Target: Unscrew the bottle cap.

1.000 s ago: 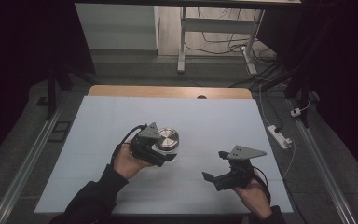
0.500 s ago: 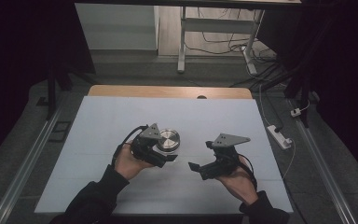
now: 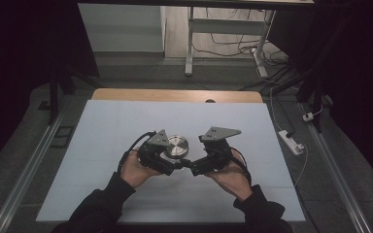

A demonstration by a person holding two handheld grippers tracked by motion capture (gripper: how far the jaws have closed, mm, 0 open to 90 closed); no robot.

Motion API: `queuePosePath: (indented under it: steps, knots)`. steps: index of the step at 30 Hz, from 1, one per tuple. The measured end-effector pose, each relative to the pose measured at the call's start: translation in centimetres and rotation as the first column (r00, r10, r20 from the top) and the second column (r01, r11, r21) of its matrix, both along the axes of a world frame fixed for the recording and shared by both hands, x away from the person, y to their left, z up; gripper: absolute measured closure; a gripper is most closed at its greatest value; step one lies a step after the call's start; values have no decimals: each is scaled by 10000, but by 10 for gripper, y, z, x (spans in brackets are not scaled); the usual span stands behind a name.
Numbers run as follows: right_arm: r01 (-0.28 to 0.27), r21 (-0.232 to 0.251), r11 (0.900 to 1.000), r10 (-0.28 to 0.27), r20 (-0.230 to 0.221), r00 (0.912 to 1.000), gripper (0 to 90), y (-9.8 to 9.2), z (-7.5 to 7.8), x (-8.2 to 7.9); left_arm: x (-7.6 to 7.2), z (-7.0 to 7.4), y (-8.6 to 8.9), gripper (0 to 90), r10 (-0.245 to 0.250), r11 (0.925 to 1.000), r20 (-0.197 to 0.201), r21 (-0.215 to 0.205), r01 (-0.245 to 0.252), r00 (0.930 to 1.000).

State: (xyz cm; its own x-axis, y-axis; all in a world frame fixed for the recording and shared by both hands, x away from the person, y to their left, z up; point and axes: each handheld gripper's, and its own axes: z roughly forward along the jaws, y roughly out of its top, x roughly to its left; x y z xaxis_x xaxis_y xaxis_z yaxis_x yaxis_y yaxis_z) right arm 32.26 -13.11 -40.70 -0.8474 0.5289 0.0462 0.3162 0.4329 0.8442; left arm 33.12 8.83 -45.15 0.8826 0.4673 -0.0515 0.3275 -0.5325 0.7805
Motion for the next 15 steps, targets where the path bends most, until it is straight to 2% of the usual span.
queuePosePath:
  steps: [5, 8, 13, 15]
  knots:
    - [-162, 57, 9999, 162, 46, 9999, 0, 17, 2, 4, 0, -1, -1, 153, 62, 10000, 2, 8, -62, 10000]
    - [-207, -90, 9997, 208, 110, 9997, 0, 27, 2, 5, 0, -1, -1, 153, 113, 9999, -22, 28, -113, 9999]
    - [-199, -410, 9990, 207, 193, 9996, 76, 40, -1, 8, 0, -2, -3, 153, 129, 9998, 11, 117, -129, 9999]
    - [-278, -515, 9983, 289, 209, 9994, 136, 42, -2, 10, 0, -3, -3, 153, 116, 9999, -19, 74, -116, 9999]
